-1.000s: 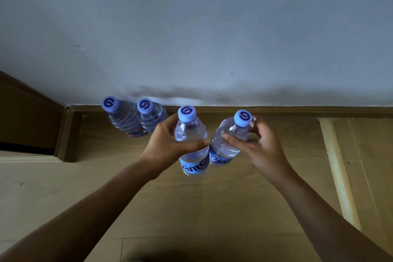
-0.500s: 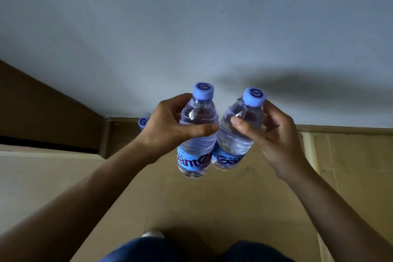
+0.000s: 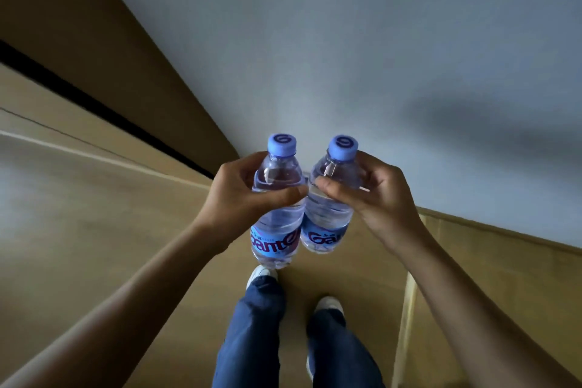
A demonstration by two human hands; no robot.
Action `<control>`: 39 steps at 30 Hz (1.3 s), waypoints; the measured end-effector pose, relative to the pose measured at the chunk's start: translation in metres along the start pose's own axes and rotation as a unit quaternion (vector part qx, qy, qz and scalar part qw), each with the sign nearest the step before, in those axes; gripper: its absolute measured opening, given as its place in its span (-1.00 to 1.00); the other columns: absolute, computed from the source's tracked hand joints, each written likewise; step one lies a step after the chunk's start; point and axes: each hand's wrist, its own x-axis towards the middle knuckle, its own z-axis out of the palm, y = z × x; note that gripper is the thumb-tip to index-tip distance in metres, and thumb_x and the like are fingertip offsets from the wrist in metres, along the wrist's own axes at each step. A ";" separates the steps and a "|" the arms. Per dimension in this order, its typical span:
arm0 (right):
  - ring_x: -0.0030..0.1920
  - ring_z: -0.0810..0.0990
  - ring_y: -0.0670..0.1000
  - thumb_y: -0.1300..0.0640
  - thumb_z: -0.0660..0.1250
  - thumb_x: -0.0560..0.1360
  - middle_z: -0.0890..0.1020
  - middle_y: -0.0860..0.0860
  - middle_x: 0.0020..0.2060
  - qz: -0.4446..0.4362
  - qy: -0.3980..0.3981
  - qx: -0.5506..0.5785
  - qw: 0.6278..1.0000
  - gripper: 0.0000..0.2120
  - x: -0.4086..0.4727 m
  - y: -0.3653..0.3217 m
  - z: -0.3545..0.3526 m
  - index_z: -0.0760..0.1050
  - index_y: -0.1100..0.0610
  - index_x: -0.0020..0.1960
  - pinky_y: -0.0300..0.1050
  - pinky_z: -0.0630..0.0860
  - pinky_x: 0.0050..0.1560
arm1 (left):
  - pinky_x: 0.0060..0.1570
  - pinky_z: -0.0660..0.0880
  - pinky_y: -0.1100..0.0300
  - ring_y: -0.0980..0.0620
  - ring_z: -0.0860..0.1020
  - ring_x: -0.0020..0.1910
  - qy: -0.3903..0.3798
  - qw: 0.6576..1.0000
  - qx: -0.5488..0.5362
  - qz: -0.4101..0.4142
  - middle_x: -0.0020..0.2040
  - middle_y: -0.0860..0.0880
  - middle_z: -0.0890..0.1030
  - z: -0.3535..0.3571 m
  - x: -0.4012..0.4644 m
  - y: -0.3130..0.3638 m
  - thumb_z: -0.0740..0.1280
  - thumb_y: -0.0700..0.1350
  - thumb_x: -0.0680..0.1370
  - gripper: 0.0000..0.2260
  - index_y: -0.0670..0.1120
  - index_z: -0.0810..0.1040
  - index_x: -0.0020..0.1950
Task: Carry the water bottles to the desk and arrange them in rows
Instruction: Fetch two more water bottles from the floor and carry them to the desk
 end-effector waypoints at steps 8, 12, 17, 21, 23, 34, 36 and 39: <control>-0.07 0.69 -0.04 0.07 0.56 0.38 0.73 -0.06 -0.13 -0.030 -0.144 -0.043 0.988 -0.75 -0.025 -0.137 0.086 0.66 0.03 0.04 -0.07 0.59 0.00 | -0.22 0.53 0.33 0.17 0.65 -0.22 0.180 0.982 -0.059 0.023 -0.20 0.03 0.71 -0.088 -0.124 0.081 0.59 -0.02 0.29 -0.75 -0.03 0.67 -0.10; -0.05 0.70 0.09 0.07 0.58 0.35 0.73 0.05 -0.12 -0.034 -0.219 -0.029 0.975 -0.72 -0.040 -0.185 0.158 0.67 0.10 0.03 0.19 0.61 0.08 | -0.18 0.56 0.29 0.15 0.65 -0.19 0.266 0.958 -0.104 0.022 -0.16 0.00 0.73 -0.139 -0.192 0.091 0.60 -0.14 0.34 -0.79 -0.06 0.68 -0.08; -0.08 0.65 0.00 0.04 0.57 0.33 0.71 0.17 -0.08 -0.040 -0.313 -0.015 0.949 -0.69 -0.063 -0.230 0.262 0.66 0.14 0.02 0.24 0.61 0.08 | -0.19 0.55 0.30 0.16 0.64 -0.21 0.357 0.925 -0.125 0.027 -0.18 0.00 0.73 -0.209 -0.272 0.093 0.60 -0.21 0.35 -0.79 -0.10 0.67 -0.07; -0.08 0.68 -0.05 -0.07 0.57 0.31 0.74 0.03 -0.10 -0.052 -0.367 -0.033 0.928 -0.65 -0.075 -0.256 0.339 0.66 0.05 0.03 0.03 0.64 0.06 | -0.15 0.59 0.26 0.09 0.68 -0.18 0.420 0.900 -0.115 0.029 -0.15 -0.04 0.73 -0.263 -0.326 0.090 0.60 -0.20 0.35 -0.77 -0.12 0.67 -0.03; -0.07 0.69 -0.04 -0.07 0.57 0.31 0.74 0.02 -0.08 -0.056 -0.388 -0.033 0.919 -0.64 -0.083 -0.267 0.382 0.66 0.07 0.04 -0.03 0.62 0.06 | -0.13 0.60 0.25 0.08 0.68 -0.18 0.453 0.884 -0.110 0.026 -0.15 -0.05 0.73 -0.295 -0.358 0.087 0.60 -0.20 0.35 -0.76 -0.12 0.67 -0.03; -0.10 0.70 -0.01 0.13 0.56 0.36 0.74 0.06 -0.09 -0.050 -0.509 -0.016 0.859 -0.74 -0.077 -0.319 0.591 0.67 0.12 0.04 -0.17 0.61 -0.05 | -0.20 0.56 0.31 0.04 0.70 -0.21 0.592 0.798 -0.106 0.044 -0.18 -0.04 0.72 -0.449 -0.437 0.064 0.59 -0.18 0.35 -0.78 -0.11 0.66 -0.06; -0.10 0.70 -0.02 0.15 0.55 0.37 0.74 0.04 -0.10 -0.052 -0.525 -0.011 0.849 -0.75 -0.063 -0.327 0.633 0.67 0.14 0.04 -0.21 0.58 -0.08 | -0.20 0.56 0.31 0.06 0.69 -0.21 0.607 0.786 -0.112 0.044 -0.18 -0.04 0.72 -0.487 -0.434 0.059 0.60 -0.18 0.35 -0.78 -0.10 0.67 -0.06; -0.10 0.71 -0.01 0.15 0.56 0.38 0.74 0.03 -0.11 -0.060 -0.539 -0.012 0.840 -0.76 -0.035 -0.342 0.702 0.67 0.12 0.03 -0.19 0.59 -0.07 | -0.19 0.56 0.31 0.07 0.69 -0.21 0.623 0.772 -0.117 0.045 -0.18 -0.06 0.72 -0.552 -0.424 0.054 0.59 -0.19 0.35 -0.80 -0.11 0.66 -0.08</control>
